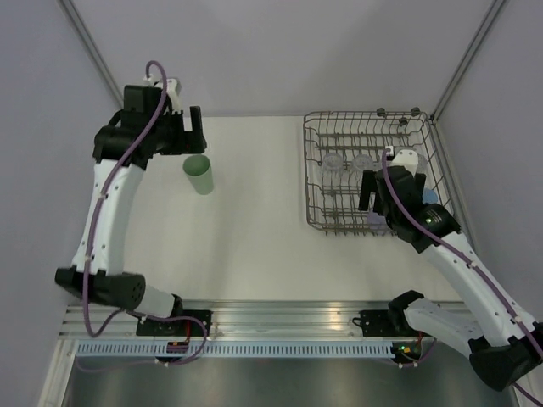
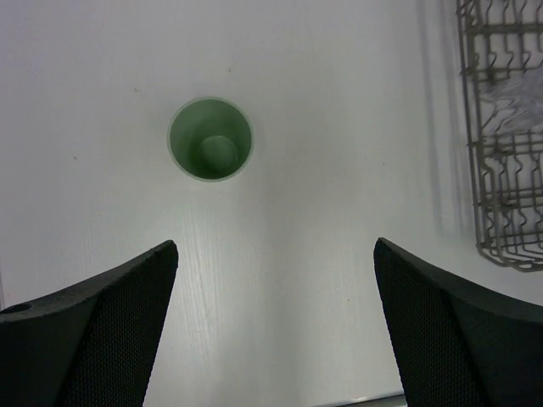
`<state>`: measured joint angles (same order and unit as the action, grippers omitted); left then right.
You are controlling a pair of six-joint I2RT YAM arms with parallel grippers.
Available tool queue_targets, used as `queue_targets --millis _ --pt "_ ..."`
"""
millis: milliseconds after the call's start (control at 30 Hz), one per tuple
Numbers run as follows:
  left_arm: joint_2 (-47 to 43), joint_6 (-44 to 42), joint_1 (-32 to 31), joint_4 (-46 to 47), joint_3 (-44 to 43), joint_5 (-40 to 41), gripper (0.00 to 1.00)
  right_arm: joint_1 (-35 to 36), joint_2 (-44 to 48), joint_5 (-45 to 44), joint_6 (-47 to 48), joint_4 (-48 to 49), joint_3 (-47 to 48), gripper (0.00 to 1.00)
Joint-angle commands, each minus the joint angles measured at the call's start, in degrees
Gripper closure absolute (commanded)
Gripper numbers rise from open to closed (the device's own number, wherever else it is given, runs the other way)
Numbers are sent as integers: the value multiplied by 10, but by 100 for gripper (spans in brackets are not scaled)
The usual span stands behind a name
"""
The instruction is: Unload the cups from the dish rack
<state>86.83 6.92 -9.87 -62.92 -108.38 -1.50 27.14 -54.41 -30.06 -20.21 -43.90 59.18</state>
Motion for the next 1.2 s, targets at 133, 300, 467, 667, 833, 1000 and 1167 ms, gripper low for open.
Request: queue_targets --millis 133,300,467,667,833,1000,1167 --pt "-211 121 -2 135 206 18 0 -84 -71 0 -8 33 -6 2" --pt "-349 95 -2 214 386 -27 0 -131 -92 30 -2 58 -22 2" --pt "-436 108 -2 252 499 -13 0 -155 -113 88 -3 83 -39 2" --pt "-511 93 -2 278 566 -11 0 -178 -152 98 4 96 -36 3" --pt "-511 88 -2 279 589 -29 0 -184 -183 106 0 96 -36 5" --pt "-511 86 -2 281 590 -39 0 -189 -198 92 0 95 -37 12" --pt "-511 85 -2 282 592 -40 0 -194 -193 91 0 95 -41 24"
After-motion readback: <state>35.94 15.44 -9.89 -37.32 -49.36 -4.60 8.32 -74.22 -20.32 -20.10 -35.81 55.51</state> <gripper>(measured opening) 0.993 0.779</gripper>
